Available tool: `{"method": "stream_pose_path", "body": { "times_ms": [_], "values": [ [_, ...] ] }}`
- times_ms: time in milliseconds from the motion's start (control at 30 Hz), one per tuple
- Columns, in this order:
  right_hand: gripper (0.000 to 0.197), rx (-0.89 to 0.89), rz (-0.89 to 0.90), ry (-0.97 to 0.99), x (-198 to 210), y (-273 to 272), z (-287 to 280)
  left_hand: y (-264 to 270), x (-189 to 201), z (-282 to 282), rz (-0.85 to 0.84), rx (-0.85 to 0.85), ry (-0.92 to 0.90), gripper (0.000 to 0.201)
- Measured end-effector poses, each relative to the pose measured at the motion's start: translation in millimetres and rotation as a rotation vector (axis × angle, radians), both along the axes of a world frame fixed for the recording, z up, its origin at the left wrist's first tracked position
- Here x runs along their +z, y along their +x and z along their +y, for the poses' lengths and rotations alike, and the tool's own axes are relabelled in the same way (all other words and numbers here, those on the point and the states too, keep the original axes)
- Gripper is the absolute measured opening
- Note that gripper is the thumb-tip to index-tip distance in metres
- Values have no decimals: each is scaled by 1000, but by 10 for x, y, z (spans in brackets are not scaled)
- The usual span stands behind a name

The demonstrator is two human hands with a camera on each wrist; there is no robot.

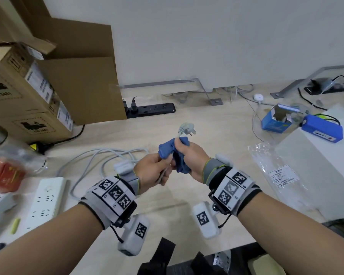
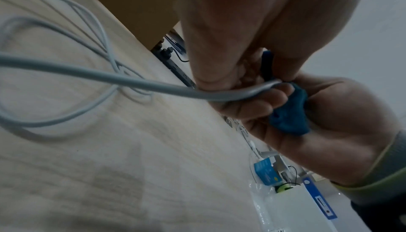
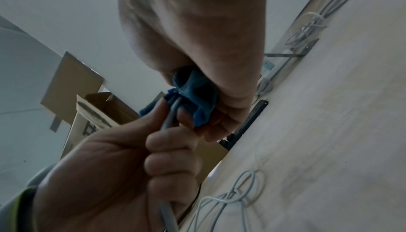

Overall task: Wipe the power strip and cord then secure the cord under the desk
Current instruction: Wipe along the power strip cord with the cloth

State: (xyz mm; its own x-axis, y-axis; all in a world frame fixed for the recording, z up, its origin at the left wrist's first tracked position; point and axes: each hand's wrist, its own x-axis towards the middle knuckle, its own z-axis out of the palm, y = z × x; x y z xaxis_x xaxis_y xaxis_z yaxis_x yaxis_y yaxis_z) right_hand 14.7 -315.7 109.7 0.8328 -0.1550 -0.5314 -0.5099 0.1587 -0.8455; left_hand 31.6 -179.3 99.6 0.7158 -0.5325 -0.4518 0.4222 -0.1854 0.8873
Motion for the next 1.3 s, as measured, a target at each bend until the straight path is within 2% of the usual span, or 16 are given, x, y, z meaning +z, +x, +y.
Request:
{"method": "stream_pose_path", "body": {
  "times_ms": [167, 300, 400, 467, 633, 767, 867, 1000, 1167, 1233, 1300],
  "values": [
    [33, -46, -17, 78, 10, -116, -189, 56, 52, 125, -193, -25, 94, 31],
    [29, 46, -20, 141, 24, -307, -337, 109, 104, 214, -214, 63, 107, 44],
    [35, 74, -17, 225, 11, -415, -390, 146, 77, 214, -292, 147, 207, 39],
    [39, 43, -11, 304, 22, -448, -427, 164, 46, 205, -313, 176, 197, 33],
    [42, -84, -76, 446, 91, -436, -510, 154, 71, 201, -196, 229, 60, 28],
    [45, -151, -122, 484, 174, -430, -573, 167, 95, 196, -185, 319, 151, 42],
    [39, -140, -133, 511, 271, -442, -629, 188, 88, 190, -171, 344, 121, 37],
    [55, -47, -143, 557, 353, -470, -603, 164, 140, 96, -123, 261, 31, 24],
    [59, 34, -200, 707, 373, -433, -552, 156, 236, 2, -59, 203, -15, 27],
    [56, 35, -216, 661, 364, -405, -546, 130, 245, -22, -93, 197, -3, 25],
    [66, -26, -245, 655, 354, -390, -574, 112, 249, -40, -91, 201, -18, 22]
  ]
}}
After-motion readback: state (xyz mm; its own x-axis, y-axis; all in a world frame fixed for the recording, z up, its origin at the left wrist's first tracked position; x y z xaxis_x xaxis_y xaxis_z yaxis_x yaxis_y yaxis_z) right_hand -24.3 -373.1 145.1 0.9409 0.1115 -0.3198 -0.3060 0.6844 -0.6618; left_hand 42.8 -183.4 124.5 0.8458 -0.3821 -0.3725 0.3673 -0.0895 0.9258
